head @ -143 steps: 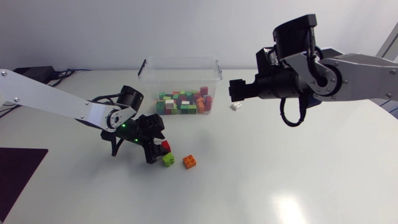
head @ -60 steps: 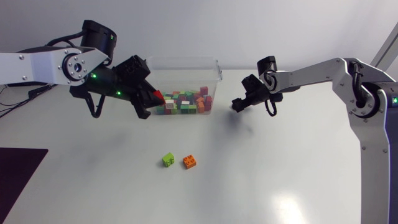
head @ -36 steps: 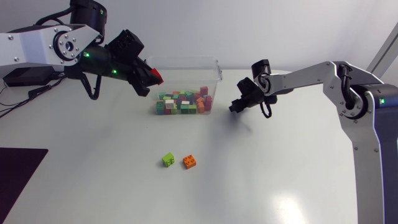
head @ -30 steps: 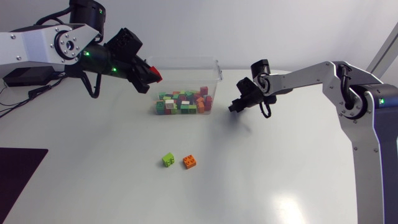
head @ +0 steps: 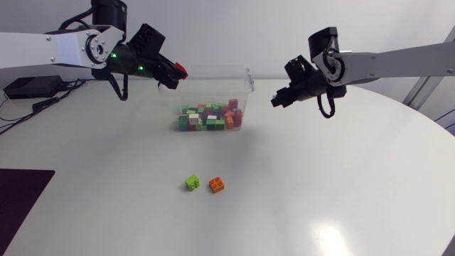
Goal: Place the duplo bricks in the container
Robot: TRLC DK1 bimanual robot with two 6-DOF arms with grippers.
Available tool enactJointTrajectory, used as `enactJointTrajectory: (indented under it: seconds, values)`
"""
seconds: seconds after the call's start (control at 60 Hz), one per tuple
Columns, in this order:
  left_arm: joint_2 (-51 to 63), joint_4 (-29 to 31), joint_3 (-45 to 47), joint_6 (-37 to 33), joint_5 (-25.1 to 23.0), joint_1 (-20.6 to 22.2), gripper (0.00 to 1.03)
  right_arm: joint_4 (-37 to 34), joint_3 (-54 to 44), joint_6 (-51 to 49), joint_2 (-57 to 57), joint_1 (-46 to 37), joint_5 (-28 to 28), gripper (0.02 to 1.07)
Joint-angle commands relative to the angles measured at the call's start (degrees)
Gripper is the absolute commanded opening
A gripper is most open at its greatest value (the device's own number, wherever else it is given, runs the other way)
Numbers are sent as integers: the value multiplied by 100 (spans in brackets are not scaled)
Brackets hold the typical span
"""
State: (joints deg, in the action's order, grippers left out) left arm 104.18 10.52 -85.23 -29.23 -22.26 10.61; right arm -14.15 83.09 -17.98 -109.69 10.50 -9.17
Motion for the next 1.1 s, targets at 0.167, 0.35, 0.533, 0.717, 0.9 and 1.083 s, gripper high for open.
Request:
enactJointTrajectory:
  seconds: [0.167,0.35,0.533,0.717,0.9,1.083]
  values:
    - [858,-490,-697,629,38,-156,29,-501,-267,435,958,804,56,31]
    - [867,-1457,-503,1262,336,-261,49,-545,-65,611,1099,1340,170,31]
    - [252,-2081,305,1376,600,-217,99,-360,401,787,747,1595,170,31]
    - [-987,-1896,1430,761,495,-288,99,-422,1218,884,194,1753,223,31]
    - [-1945,-1299,2344,128,82,-358,99,-466,1939,972,-404,1894,284,31]
    - [-2394,-683,2942,-566,-208,-393,99,-413,2546,1051,-1011,1956,337,31]
